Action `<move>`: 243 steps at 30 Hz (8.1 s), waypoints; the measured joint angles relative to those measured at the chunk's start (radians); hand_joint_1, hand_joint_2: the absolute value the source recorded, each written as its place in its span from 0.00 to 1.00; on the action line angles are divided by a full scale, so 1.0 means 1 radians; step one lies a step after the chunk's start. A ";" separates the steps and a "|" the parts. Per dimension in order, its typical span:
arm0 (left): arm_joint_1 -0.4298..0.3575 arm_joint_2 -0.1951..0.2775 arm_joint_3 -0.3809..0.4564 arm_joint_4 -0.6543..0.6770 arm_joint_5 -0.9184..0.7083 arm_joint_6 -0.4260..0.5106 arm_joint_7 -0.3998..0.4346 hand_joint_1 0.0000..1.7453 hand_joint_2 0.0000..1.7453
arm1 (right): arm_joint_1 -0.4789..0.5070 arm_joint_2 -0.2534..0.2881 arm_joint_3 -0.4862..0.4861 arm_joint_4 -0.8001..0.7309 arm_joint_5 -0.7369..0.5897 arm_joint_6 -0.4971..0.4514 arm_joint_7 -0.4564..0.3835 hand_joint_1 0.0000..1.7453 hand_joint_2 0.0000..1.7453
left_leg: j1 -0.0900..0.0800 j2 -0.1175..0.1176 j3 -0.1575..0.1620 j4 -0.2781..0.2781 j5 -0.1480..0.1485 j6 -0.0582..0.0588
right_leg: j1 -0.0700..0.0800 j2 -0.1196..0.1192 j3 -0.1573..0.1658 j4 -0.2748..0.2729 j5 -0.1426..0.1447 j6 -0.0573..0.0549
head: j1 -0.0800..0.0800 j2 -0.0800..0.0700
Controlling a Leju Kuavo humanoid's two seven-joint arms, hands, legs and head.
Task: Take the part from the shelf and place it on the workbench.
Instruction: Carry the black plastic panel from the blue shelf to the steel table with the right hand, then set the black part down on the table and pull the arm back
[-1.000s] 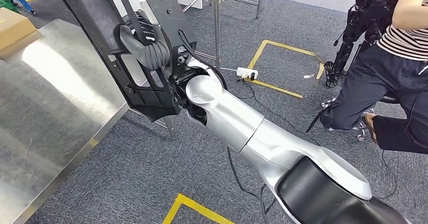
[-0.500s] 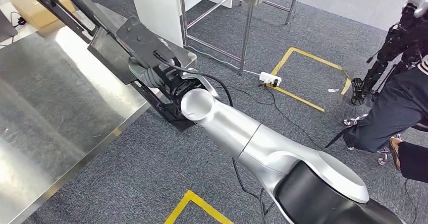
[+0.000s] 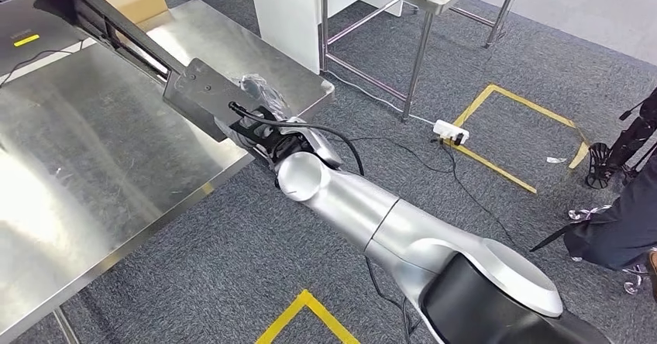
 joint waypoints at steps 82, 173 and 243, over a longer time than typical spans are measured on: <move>0.007 0.038 0.000 0.001 -0.020 -0.040 -0.098 0.00 1.00 | 0.021 -0.004 -0.225 0.071 0.412 0.045 0.032 1.00 1.00 | 0.005 0.006 0.036 -0.067 0.040 0.038 | 0.006 -0.017 -0.124 0.276 -0.121 0.030 | 0.002 0.000; 0.024 0.056 -0.047 -0.005 -0.043 -0.085 -0.144 0.00 1.00 | 0.105 0.000 -0.458 0.186 0.851 0.118 -0.036 1.00 1.00 | -0.018 0.033 0.047 -0.026 -0.024 0.027 | 0.003 -0.013 -0.038 0.010 0.012 0.010 | -0.006 0.000; 0.025 0.070 -0.017 -0.007 -0.018 0.035 -0.155 0.00 0.00 | 0.180 -0.152 -0.431 0.420 1.326 0.164 0.333 0.00 0.00 | 0.007 0.046 0.043 -0.052 0.007 0.015 | 0.000 -0.014 -0.011 -0.011 0.007 0.043 | -0.008 0.000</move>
